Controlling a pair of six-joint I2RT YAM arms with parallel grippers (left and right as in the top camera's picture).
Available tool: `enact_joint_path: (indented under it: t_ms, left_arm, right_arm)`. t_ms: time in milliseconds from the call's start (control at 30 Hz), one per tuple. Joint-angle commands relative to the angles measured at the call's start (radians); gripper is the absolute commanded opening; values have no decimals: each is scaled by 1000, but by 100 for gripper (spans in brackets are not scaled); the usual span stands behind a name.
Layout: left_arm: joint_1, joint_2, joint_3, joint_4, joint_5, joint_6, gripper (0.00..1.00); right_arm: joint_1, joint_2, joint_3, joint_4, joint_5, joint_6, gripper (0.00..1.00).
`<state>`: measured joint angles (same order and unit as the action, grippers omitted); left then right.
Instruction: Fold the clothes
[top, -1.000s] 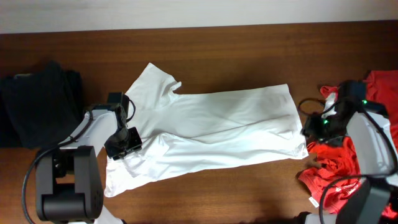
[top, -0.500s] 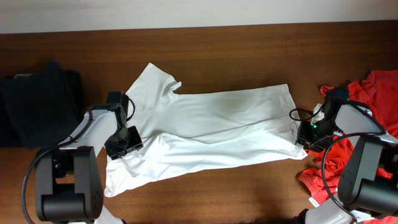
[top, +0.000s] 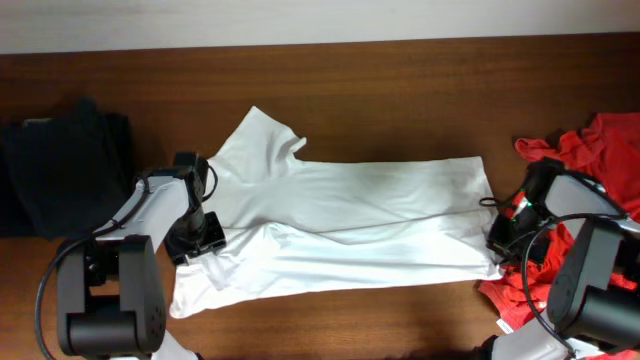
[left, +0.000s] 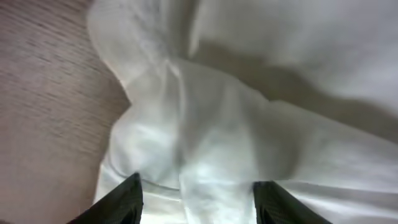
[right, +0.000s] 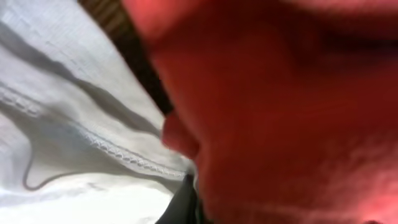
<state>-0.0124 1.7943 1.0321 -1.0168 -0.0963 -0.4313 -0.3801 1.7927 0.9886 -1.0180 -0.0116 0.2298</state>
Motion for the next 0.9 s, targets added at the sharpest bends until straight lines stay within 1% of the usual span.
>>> enact_joint_path:
  t_ms: [0,33,100,167,200,233,300,333,367,433,467,500,533,600,667,800,867]
  left_arm:
    - [2,-24,0,-3,-30,11,57]
    - [2,-31,20,-5,-9,37,57]
    - [2,-60,88,-24,60,72,56]
    - [1,-118,194,-22,100,121,56]
    - [-1,-129,219,-10,102,136,57]
    - [-8,-136,259,31,103,159,64]
    - [-23,-128,291,171,138,225,74]
    - [-23,-119,293,239,167,248,76]
    - [-22,-96,297,300,194,259,77]
    - [-22,-42,318,366,223,293,77]
    - [-24,15,344,413,243,326,79]
    - [-26,46,359,433,243,329,81]
    - [-26,83,373,458,243,336,81]
    - [-26,216,418,552,243,336,81]
    - [-26,283,424,619,243,336,81]
    - [-37,377,424,686,231,335,80]
    - [-47,410,424,684,236,335,80]
  right_arm:
    - [-4,-6,15,11,-142,-120,32]
    - [6,-24,42,-5,-164,-123,38]
    - [15,-63,100,-47,-170,-126,38]
    - [12,-131,188,-106,-169,-126,38]
    - [13,-148,207,-114,-170,-126,41]
    - [18,-172,232,-121,-174,-126,48]
    - [39,-198,246,-120,-209,-158,50]
    - [53,-199,246,-124,-218,-180,50]
    - [67,-199,246,-130,-218,-195,50]
    - [92,-199,246,-130,-217,-201,51]
    - [106,-199,246,-128,-217,-201,51]
    - [114,-199,246,-127,-217,-201,51]
    - [123,-199,246,-127,-217,-201,51]
    - [127,-199,245,-130,-214,-201,51]
    - [127,-198,245,-132,-214,-201,51]
    - [127,-198,245,-132,-214,-200,51]
    - [127,-198,245,-135,-214,-201,51]
